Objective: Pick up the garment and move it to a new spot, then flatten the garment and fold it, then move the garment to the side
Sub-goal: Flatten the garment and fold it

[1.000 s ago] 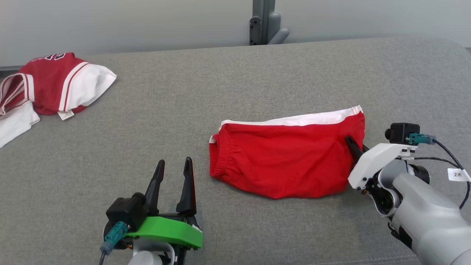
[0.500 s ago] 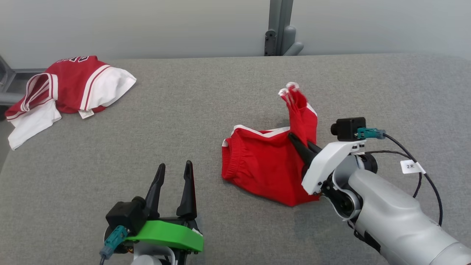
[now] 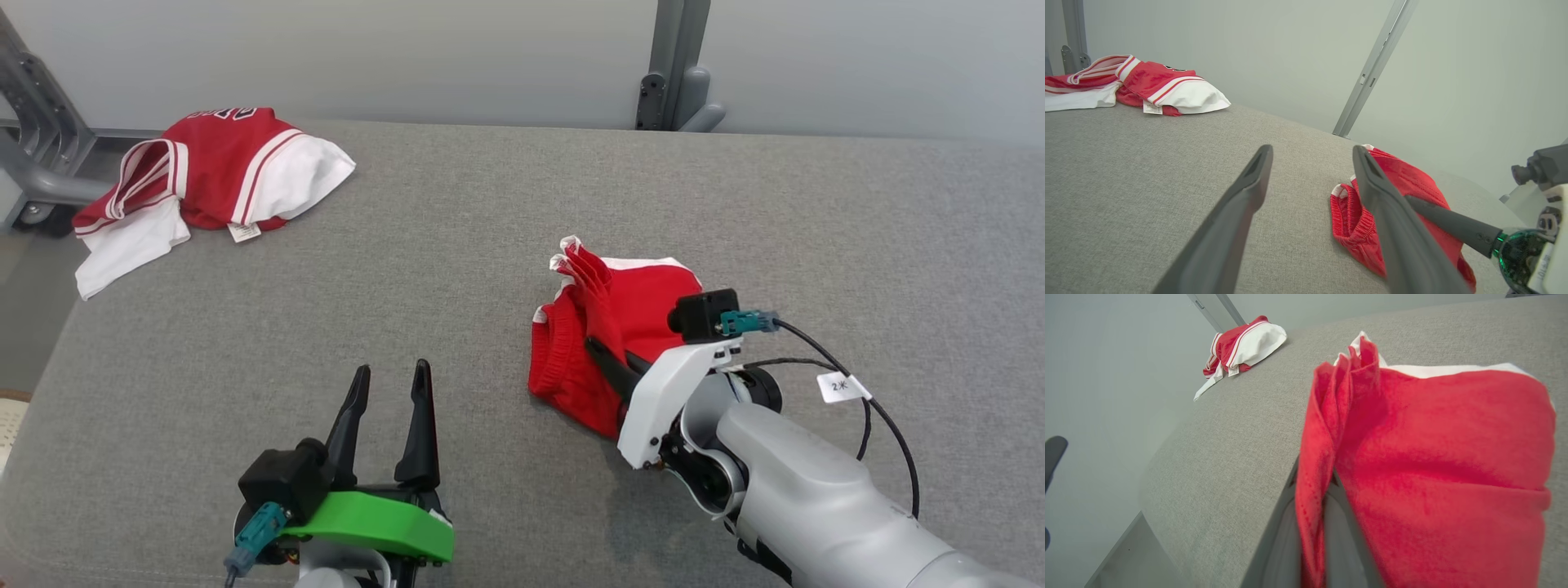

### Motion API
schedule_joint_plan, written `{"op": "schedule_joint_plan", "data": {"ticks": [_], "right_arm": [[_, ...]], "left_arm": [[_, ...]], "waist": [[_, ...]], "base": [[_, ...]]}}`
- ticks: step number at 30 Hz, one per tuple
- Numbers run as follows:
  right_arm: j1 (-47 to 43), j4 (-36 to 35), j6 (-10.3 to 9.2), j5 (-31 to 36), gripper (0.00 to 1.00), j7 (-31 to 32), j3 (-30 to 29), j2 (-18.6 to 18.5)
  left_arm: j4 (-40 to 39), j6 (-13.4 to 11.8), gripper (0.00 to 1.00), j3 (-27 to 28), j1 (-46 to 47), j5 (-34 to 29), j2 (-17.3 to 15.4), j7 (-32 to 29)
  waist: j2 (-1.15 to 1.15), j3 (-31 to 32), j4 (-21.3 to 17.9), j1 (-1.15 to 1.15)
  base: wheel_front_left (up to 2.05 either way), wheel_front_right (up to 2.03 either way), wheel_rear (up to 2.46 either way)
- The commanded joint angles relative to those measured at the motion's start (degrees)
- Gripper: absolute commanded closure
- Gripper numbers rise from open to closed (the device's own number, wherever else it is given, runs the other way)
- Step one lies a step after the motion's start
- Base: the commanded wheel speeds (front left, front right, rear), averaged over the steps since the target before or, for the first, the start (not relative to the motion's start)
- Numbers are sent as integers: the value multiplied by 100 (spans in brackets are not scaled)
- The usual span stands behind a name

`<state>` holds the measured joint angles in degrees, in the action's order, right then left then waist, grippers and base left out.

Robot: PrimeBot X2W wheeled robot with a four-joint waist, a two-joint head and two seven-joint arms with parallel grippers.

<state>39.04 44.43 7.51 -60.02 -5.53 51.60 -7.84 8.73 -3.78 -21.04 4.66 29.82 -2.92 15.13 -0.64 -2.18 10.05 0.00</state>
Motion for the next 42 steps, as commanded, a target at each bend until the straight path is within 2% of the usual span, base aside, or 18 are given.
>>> {"op": "schedule_joint_plan", "data": {"ticks": [1, 5, 6, 7, 8, 9, 16, 24, 29, 34, 42], "right_arm": [[-48, 114, -4, 64, 100, 20, 17, 25], [-34, 402, -4, 187, 100, -28, 54, 176], [-33, 448, -4, 203, 85, -45, 59, 214], [-27, 493, -4, 234, 55, -61, 75, 241], [-16, 523, -4, 269, 20, -76, 92, 262], [-3, 541, -4, 292, 0, -108, 105, 284], [-75, 445, -4, 441, 0, -273, 208, 398], [-268, -47, -4, 618, 0, -418, 374, 435], [-293, -305, -4, 780, 0, -627, 249, 384], [-271, -482, -4, 1243, 0, -908, -374, 208], [-872, -807, -4, 2294, 0, -968, -2189, -9]], "left_arm": [[11, 20, 0, -5, -65, 65, -14, 3], [23, 18, 0, -28, -98, 65, -12, 3], [23, 15, 0, -31, -103, 66, -11, 3], [20, 8, 0, -32, -112, 67, -12, 3], [17, -1, 0, -33, -122, 67, -11, 3], [12, -6, 0, -36, -128, 68, -11, 2], [-4, -22, 0, -50, -196, 64, -10, 2], [-12, -28, 0, -48, -211, 54, -9, 2], [-35, -37, 0, -18, -218, 39, -18, 2], [-64, -51, 0, -11, -226, 3, -19, 2], [-58, -49, 0, -82, -205, -2, -17, 2]], "waist": [[64, 24, 59, 0], [64, 54, 111, 0], [64, 62, 118, 0], [64, 70, 121, 0], [64, 77, 123, 0], [64, 83, 122, 0], [64, 117, 76, 0], [64, 120, 0, 0], [64, 105, -60, 0], [64, 88, -149, 0], [64, 44, -227, 0]], "base": [[0, 0, 0], [0, 0, 0], [0, 0, 0], [0, 0, 0], [0, 0, 0], [0, 0, 0], [0, 0, 0], [0, 0, 0], [0, 0, 0], [0, 0, 0], [0, 0, 0]]}}
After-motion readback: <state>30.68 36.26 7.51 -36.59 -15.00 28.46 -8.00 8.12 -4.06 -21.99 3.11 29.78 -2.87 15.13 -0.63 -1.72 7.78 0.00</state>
